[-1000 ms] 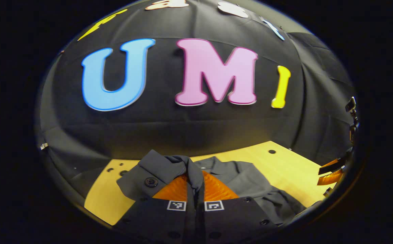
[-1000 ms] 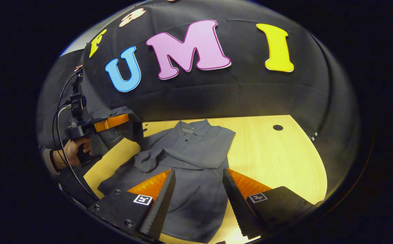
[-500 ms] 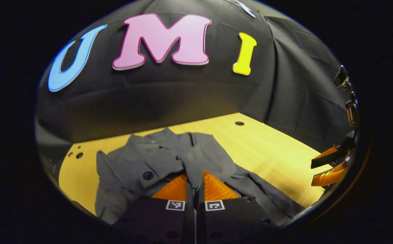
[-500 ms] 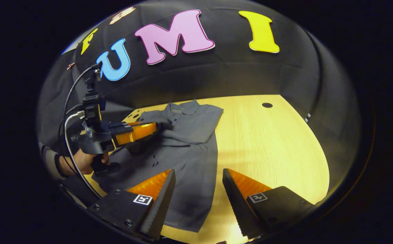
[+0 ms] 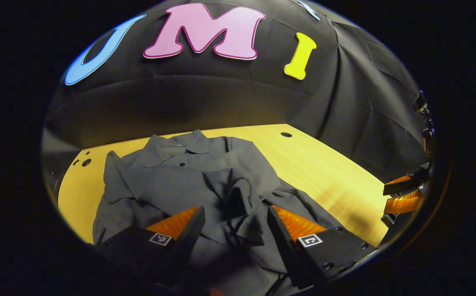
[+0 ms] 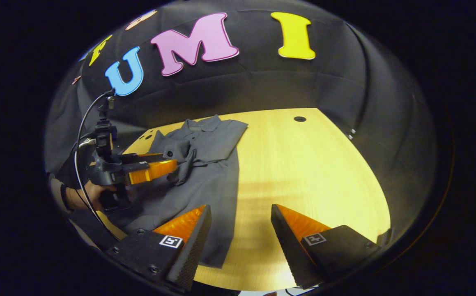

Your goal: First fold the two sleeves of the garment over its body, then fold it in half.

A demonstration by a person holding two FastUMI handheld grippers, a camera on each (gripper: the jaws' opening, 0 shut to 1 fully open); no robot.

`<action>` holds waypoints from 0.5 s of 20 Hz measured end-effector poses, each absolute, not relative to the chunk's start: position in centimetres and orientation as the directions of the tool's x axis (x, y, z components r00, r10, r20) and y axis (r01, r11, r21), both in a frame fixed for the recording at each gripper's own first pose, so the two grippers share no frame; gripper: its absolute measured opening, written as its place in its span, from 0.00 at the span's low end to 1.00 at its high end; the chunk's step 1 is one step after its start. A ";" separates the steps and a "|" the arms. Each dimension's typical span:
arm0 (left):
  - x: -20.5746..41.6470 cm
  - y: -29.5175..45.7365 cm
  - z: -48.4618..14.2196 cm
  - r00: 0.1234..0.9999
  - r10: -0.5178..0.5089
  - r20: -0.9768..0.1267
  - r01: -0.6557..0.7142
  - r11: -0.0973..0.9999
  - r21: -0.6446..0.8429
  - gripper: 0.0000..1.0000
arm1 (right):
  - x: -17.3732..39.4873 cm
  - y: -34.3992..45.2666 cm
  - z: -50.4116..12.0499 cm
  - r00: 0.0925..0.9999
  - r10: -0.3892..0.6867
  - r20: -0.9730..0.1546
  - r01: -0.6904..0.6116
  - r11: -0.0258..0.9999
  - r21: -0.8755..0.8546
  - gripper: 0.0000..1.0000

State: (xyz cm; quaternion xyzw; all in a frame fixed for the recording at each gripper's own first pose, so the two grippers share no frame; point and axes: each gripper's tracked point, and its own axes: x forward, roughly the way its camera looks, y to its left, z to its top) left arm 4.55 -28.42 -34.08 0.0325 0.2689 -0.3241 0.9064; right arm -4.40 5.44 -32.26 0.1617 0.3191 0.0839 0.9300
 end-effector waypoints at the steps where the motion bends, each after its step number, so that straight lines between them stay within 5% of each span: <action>1: 4.0 -28.0 -33.3 0.647 -0.580 -0.495 0.615 0.781 -0.110 0.97 | -5.3 4.9 -32.1 0.789 0.230 -0.570 -0.033 0.942 0.335 0.90; 10: -1.0 -15.7 -27.6 0.719 -0.549 -0.426 0.584 0.810 -0.058 0.96 | -11.8 9.0 -31.3 0.793 0.147 -0.592 0.051 0.951 0.304 0.91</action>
